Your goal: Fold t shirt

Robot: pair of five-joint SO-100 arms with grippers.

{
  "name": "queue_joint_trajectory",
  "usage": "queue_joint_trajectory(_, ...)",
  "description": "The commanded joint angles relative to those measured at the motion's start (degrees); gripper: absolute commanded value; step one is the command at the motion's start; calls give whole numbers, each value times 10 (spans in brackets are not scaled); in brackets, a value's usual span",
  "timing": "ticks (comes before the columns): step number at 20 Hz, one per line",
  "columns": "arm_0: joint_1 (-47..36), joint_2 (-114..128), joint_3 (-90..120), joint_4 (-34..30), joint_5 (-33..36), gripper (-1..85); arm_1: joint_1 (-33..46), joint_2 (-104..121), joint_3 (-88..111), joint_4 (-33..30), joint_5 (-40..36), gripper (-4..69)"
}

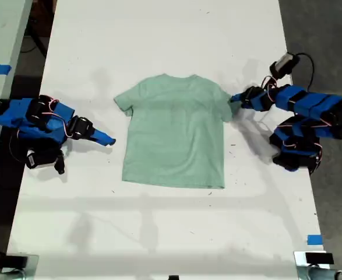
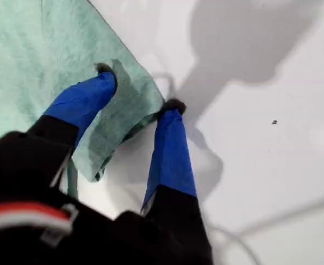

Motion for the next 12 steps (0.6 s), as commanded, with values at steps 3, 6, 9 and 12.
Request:
queue_joint_trajectory(3, 0, 3, 6, -9, -9, 146, -54, -9, 2, -21, 23, 1)
queue_joint_trajectory(6, 0, 3, 6, -9, -9, 146, -45, -8, -4, -4, 20, -10)
queue_joint_trajectory(9, 0, 3, 6, -9, -9, 146, -34, -7, -65, 60, -13, -9)
queue_joint_trajectory(12, 0, 3, 6, -9, -9, 146, -39, 4, -169, 134, -75, -9)
